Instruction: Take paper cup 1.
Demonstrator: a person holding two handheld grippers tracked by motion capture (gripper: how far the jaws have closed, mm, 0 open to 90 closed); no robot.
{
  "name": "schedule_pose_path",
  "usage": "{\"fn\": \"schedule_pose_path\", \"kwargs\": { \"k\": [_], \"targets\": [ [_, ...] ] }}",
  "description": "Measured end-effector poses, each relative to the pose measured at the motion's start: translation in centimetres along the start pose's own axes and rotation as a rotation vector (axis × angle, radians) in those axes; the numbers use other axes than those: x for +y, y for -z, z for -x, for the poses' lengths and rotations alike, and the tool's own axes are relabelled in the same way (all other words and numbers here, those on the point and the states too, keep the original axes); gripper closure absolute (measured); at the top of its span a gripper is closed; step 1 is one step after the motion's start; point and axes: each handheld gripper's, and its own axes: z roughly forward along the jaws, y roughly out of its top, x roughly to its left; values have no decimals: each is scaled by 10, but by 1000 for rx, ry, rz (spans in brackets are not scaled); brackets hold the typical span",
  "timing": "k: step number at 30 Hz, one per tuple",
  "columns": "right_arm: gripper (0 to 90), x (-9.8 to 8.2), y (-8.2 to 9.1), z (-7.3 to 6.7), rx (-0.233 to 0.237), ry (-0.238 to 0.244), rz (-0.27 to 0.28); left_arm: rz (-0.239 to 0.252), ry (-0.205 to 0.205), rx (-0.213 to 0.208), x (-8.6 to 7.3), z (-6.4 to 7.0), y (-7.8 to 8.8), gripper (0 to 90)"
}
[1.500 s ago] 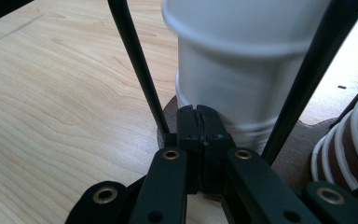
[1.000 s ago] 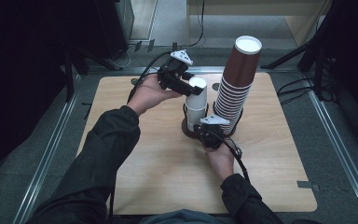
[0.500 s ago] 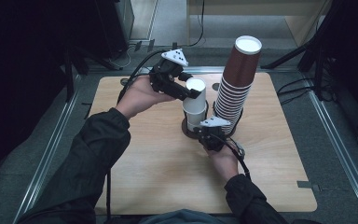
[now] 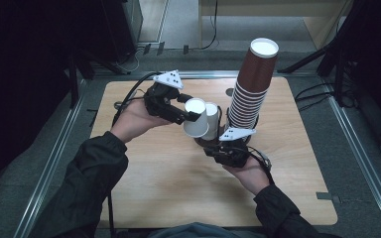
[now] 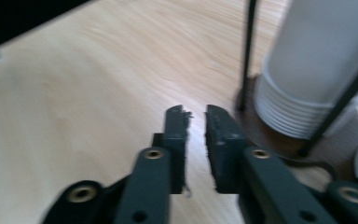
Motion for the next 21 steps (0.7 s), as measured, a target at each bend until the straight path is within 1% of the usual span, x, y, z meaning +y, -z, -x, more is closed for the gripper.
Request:
{"fn": "schedule_pose_path", "kwargs": {
  "k": [1, 2, 3, 4, 5, 6, 7, 9, 10, 11, 12, 13, 14, 15, 16, 17, 18, 19, 21],
  "targets": [
    [732, 0, 0, 0, 0, 0, 0, 0, 0, 0, 0, 0, 0, 357],
    [699, 0, 3, 0, 13, 20, 8, -1, 1, -3, -5, 1, 1, 357],
    [600, 1, 8, 1, 61, 56, 22, 8, 5, -9, -11, 2, 2, 358],
    [600, 1, 8, 1, 61, 56, 22, 8, 5, -9, -11, 2, 2, 357],
    [571, 1, 9, 2, 80, 61, 20, 11, 6, -14, -15, 2, 2, 357],
    [523, 1, 10, 4, 118, 69, -6, 14, 9, -21, -21, 3, 3, 357],
    [523, 1, 10, 4, 118, 69, -6, 14, 9, -21, -21, 3, 3, 357],
    [493, 1, 12, 6, 161, 67, -29, 12, 6, -18, -29, 5, 3, 357],
    [480, -1, 14, 8, 181, 70, -40, 20, 18, -19, -36, 7, 2, 357],
    [475, -1, 16, 8, 184, 76, -39, 20, 18, -19, -36, 7, 2, 357],
    [458, -1, 17, 9, 185, 80, -35, 27, 25, -22, -41, 8, 1, 358],
    [434, -1, 18, 10, 188, 80, -27, 27, 25, -22, -41, 8, 1, 358],
    [434, -1, 18, 10, 188, 80, -27, 22, 29, -23, -44, 9, -1, 358],
    [418, 0, 19, 12, 189, 85, -9, 15, 29, -20, -47, 10, -3, 357],
    [406, 0, 21, 13, 191, 83, -8, 9, 29, -22, -49, 11, -5, 357],
    [378, 1, 23, 15, 188, 90, -1, -4, 24, -25, -53, 13, -9, 357],
    [378, 1, 23, 15, 188, 90, -1, -4, 24, -25, -53, 13, -9, 357],
    [353, 1, 25, 16, 195, 96, -3, -13, 23, -30, -57, 15, -12, 357],
    [351, 1, 25, 17, 199, 94, 0, -14, 22, -32, -60, 16, -15, 357]
  ]
}}
